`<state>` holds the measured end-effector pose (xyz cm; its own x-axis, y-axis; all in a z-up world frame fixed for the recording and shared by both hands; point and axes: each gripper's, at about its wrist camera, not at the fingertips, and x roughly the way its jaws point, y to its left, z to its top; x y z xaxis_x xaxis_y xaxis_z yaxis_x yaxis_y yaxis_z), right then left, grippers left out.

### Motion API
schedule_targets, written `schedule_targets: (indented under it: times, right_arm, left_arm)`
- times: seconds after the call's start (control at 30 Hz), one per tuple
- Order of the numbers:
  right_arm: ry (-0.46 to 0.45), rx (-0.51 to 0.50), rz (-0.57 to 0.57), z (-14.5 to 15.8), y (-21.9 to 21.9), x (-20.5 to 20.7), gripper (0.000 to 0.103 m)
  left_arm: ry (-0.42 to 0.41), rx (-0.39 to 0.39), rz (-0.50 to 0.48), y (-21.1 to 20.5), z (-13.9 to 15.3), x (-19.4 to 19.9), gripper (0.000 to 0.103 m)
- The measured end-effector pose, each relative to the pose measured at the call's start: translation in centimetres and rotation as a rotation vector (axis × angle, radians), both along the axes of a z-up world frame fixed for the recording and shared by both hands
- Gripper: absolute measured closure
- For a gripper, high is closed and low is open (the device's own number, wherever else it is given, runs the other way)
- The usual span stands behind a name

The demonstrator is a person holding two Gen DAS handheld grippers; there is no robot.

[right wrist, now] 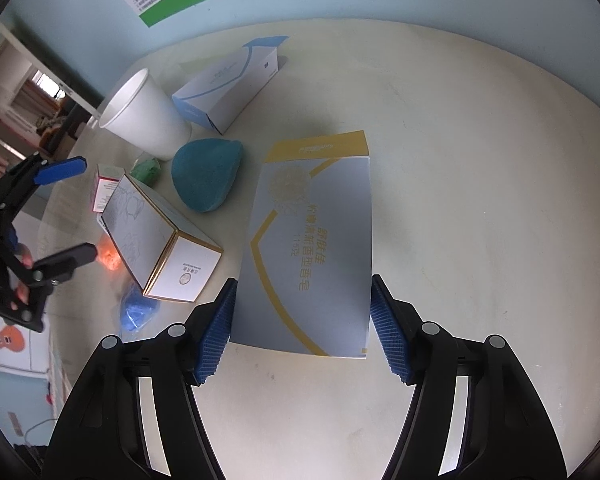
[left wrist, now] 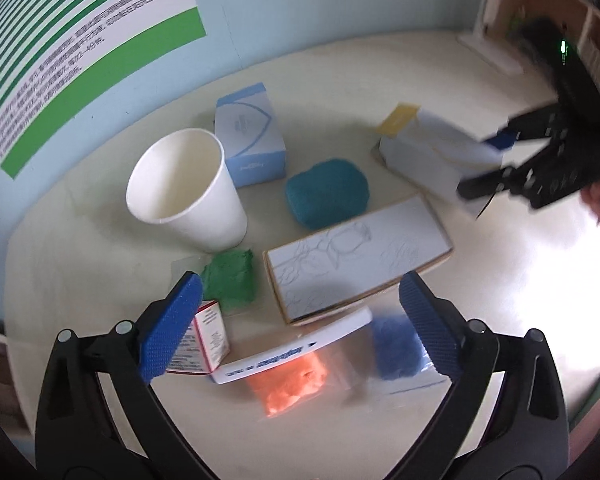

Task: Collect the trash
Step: 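Grasp the rose-printed box with the left gripper while the right grasps the white-gold box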

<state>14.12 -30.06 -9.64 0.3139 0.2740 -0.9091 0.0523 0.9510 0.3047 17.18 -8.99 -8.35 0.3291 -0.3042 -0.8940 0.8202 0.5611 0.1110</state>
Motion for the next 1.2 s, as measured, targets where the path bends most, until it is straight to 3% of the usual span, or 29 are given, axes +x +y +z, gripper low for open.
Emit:
schedule_targets:
  times: [0.2, 0.57, 0.87, 0.93, 1.2]
  right_arm:
    - [0.004, 0.009, -0.007, -0.3, -0.1, 0.0, 0.038]
    - [-0.005, 0.018, -0.008, 0.1, -1.2, 0.1, 0.038]
    - [-0.008, 0.019, -0.029, -0.2, -2.3, 0.1, 0.039]
    - [-0.012, 0.021, -0.024, -0.2, -2.2, 0.1, 0.039]
    - [-0.044, 0.022, -0.006, 1.1, -2.0, -0.7, 0.040]
  left_arm:
    - [0.033, 0.009, -0.020, -0.3, -1.7, 0.7, 0.007]
    - [0.034, -0.004, -0.108, -4.9, -3.0, 0.9, 0.007]
    - [0.057, 0.000, -0.114, -6.1, -3.1, 1.1, 0.051]
    - [0.075, -0.009, -0.105, -5.6, -2.8, 0.9, 0.056]
    - [0.064, -0.017, -0.067, -4.0, -1.5, 0.0, 0.056]
